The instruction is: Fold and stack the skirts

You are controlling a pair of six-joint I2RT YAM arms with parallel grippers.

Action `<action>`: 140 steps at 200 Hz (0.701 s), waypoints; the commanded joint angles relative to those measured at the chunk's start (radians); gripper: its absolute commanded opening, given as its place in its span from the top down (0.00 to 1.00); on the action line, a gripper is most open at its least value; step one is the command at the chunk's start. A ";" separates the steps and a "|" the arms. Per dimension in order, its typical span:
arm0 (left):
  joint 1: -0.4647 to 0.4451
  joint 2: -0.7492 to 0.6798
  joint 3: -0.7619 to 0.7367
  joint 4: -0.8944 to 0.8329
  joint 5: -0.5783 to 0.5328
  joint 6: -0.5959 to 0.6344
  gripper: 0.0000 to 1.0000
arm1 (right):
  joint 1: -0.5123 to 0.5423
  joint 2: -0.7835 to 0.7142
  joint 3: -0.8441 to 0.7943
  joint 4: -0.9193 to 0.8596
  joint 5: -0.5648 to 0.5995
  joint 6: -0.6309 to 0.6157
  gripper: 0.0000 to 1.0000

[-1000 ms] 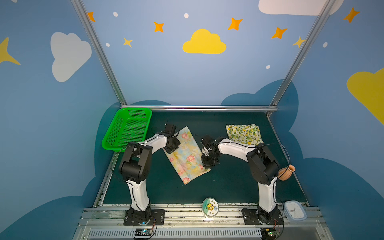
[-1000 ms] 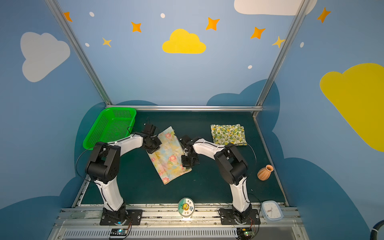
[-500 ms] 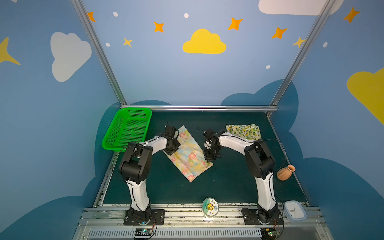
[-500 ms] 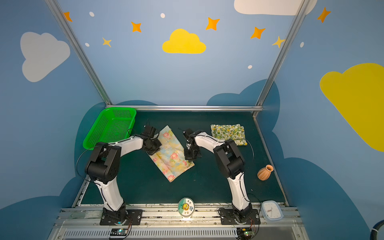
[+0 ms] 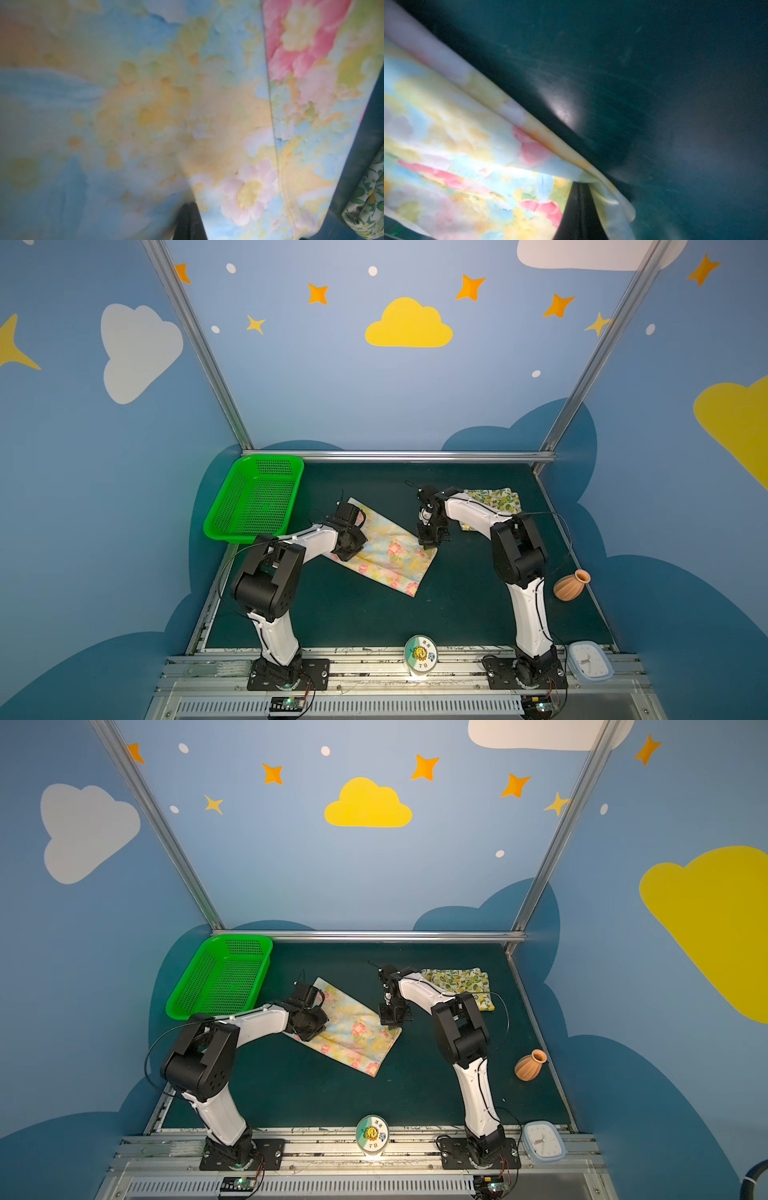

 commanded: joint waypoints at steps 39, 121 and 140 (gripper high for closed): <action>-0.053 -0.095 -0.032 -0.108 -0.021 -0.049 0.96 | -0.018 -0.137 0.023 -0.086 0.078 -0.030 1.00; 0.051 -0.195 0.025 -0.236 -0.065 0.063 0.95 | 0.202 -0.373 -0.138 -0.051 0.007 0.083 1.00; 0.083 -0.177 0.014 -0.238 -0.061 0.075 0.95 | 0.241 -0.368 -0.169 -0.038 -0.001 0.105 1.00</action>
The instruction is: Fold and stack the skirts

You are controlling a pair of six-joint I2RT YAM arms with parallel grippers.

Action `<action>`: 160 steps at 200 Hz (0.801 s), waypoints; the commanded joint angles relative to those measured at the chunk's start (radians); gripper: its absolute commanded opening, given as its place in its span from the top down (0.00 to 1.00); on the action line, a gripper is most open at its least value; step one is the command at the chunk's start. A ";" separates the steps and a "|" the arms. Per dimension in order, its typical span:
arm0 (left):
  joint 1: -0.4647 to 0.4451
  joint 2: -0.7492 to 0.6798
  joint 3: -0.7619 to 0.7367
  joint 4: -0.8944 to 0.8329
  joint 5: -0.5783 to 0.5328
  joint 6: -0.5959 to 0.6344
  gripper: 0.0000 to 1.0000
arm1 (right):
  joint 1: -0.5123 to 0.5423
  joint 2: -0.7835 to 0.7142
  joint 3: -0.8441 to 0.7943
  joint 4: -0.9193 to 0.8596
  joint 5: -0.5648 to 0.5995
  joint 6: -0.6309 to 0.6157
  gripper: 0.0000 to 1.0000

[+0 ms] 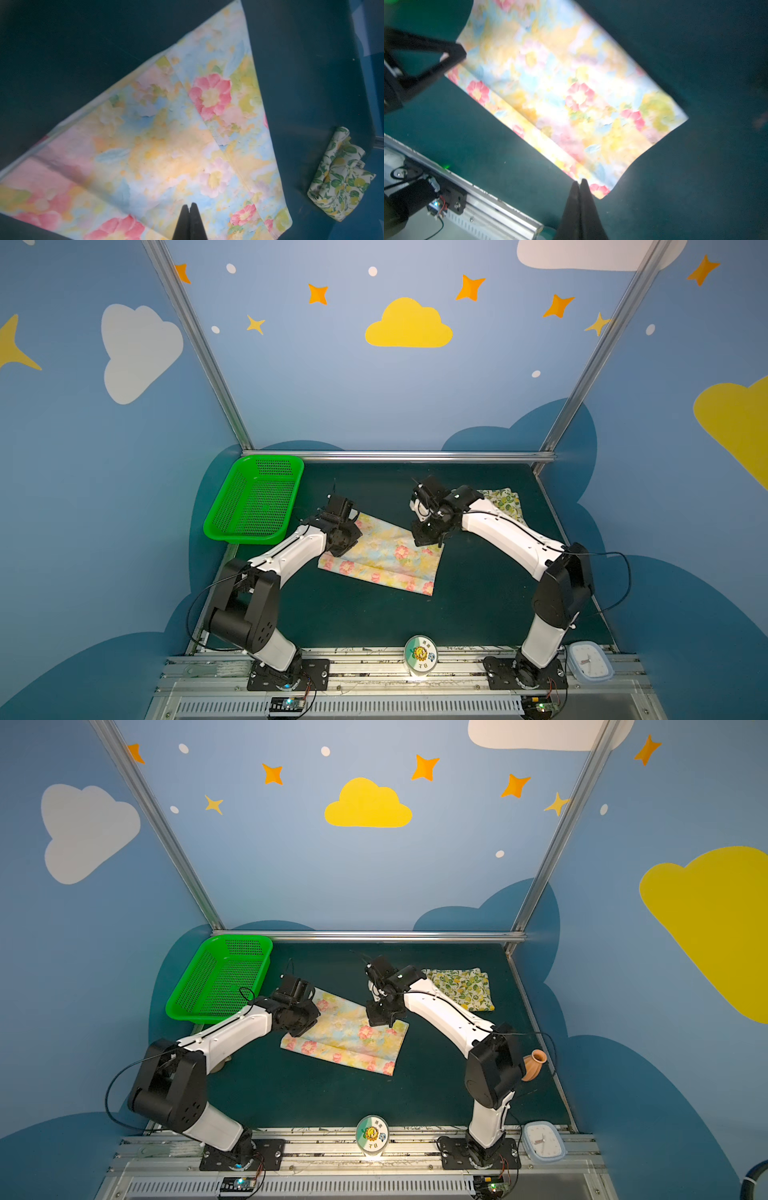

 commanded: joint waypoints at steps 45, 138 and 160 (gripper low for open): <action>0.063 0.081 -0.039 -0.043 -0.020 0.062 0.96 | 0.059 0.036 -0.162 0.067 -0.054 0.074 1.00; 0.063 0.076 -0.180 0.006 0.008 0.008 0.96 | 0.042 0.122 -0.247 0.108 -0.042 0.024 1.00; 0.054 0.050 -0.218 0.006 0.005 -0.003 0.96 | 0.031 0.137 -0.258 0.111 -0.039 0.002 1.00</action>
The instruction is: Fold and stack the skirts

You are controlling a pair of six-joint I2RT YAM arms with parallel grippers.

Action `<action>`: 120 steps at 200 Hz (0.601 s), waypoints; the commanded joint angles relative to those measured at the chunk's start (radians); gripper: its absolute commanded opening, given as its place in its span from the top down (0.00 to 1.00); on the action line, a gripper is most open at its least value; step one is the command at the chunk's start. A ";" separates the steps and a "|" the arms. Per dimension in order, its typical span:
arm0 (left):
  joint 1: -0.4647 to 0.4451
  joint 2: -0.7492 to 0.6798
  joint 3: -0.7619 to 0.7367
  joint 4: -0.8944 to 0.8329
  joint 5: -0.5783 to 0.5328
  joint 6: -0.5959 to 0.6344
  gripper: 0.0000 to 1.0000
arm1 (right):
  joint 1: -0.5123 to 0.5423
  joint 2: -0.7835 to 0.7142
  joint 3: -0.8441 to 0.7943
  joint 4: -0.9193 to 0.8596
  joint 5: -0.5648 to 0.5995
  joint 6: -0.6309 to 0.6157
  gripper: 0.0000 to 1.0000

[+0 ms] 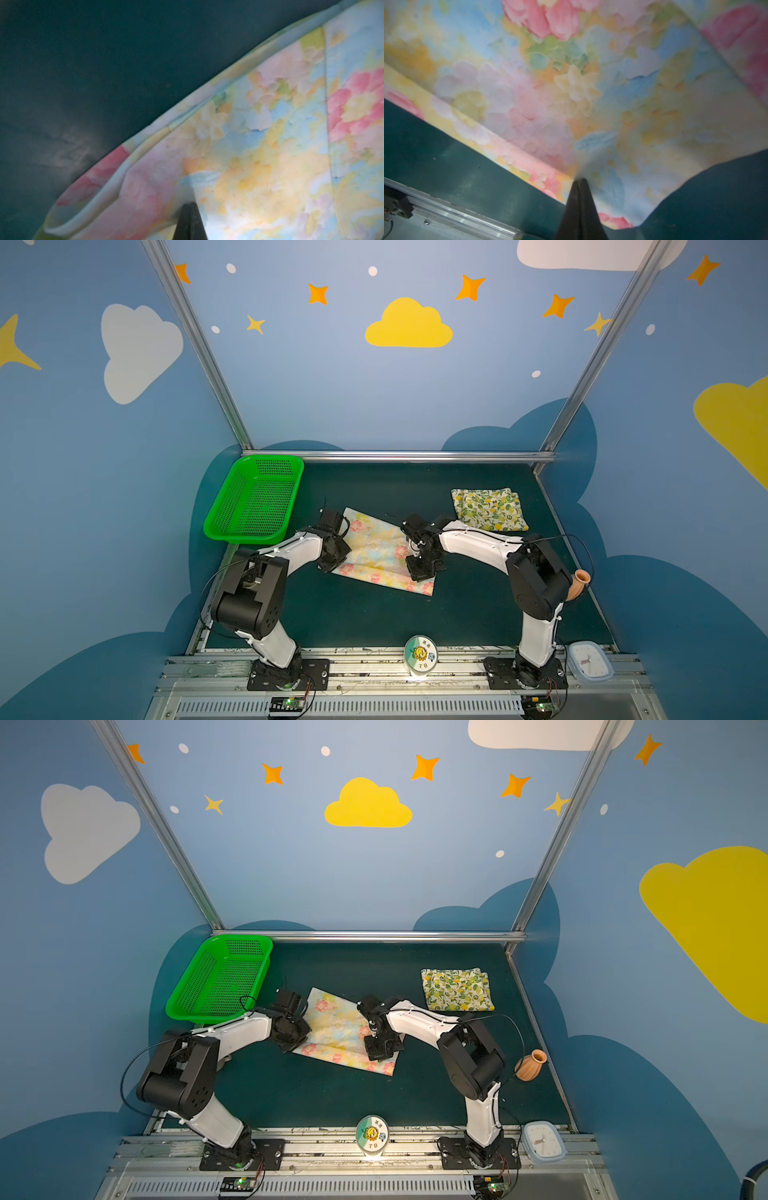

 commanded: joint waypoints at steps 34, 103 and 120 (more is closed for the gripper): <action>-0.029 -0.056 -0.118 -0.054 -0.015 -0.049 0.96 | -0.034 0.031 -0.039 -0.002 0.013 -0.061 1.00; -0.106 -0.142 -0.220 -0.032 -0.049 -0.130 0.96 | -0.077 0.064 -0.027 -0.035 0.014 -0.091 1.00; -0.123 -0.161 -0.240 -0.030 -0.055 -0.147 0.96 | -0.094 0.071 -0.026 -0.038 0.016 -0.098 1.00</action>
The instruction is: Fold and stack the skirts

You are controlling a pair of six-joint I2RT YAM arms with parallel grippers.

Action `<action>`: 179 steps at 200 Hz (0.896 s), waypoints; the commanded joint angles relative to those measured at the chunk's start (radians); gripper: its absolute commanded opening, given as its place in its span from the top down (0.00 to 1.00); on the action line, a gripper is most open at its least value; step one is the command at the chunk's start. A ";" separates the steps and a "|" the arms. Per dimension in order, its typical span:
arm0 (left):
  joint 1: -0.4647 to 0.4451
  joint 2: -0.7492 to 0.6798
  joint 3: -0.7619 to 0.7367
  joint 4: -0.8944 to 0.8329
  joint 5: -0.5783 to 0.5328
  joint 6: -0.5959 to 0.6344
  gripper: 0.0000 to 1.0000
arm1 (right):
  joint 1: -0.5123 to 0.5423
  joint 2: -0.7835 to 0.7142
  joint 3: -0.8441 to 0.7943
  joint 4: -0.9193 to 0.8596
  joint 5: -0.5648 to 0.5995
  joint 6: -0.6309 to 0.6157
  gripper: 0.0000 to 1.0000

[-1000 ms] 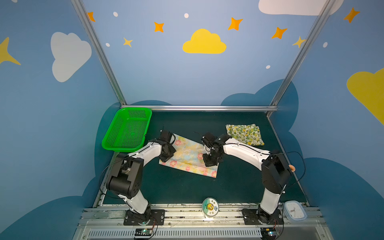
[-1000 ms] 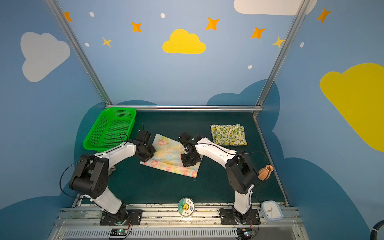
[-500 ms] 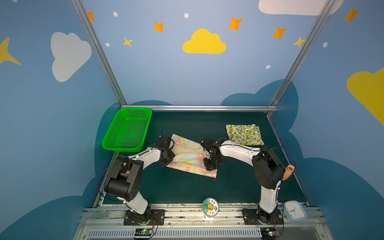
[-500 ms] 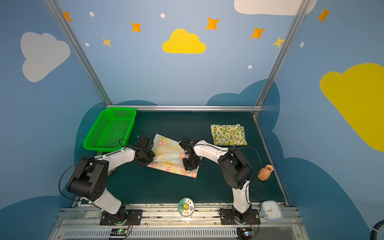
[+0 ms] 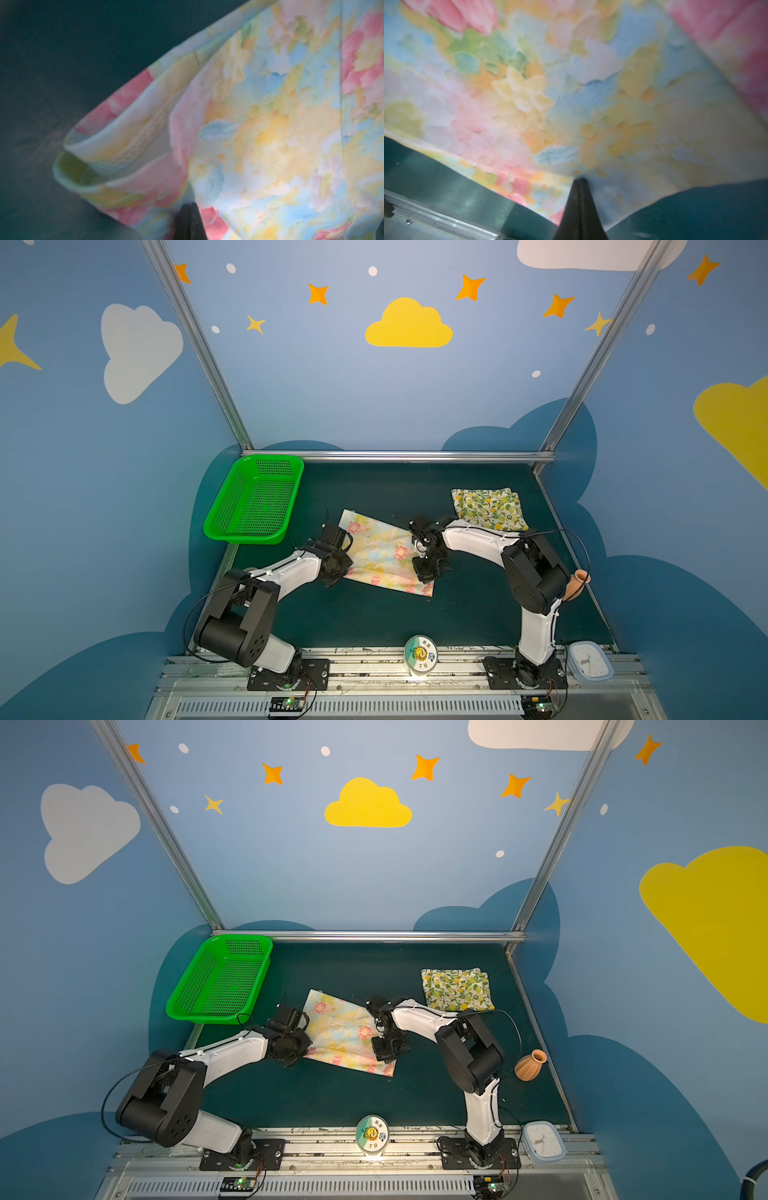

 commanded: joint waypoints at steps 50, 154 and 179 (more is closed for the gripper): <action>-0.036 -0.122 -0.008 -0.192 -0.041 -0.020 0.95 | -0.062 0.004 0.029 -0.052 0.050 -0.030 1.00; 0.003 -0.004 0.250 -0.257 -0.036 0.107 0.94 | -0.042 -0.217 -0.005 -0.075 0.018 0.056 1.00; 0.016 0.089 0.294 -0.255 -0.051 0.156 0.95 | -0.045 -0.227 -0.047 -0.033 0.000 0.074 1.00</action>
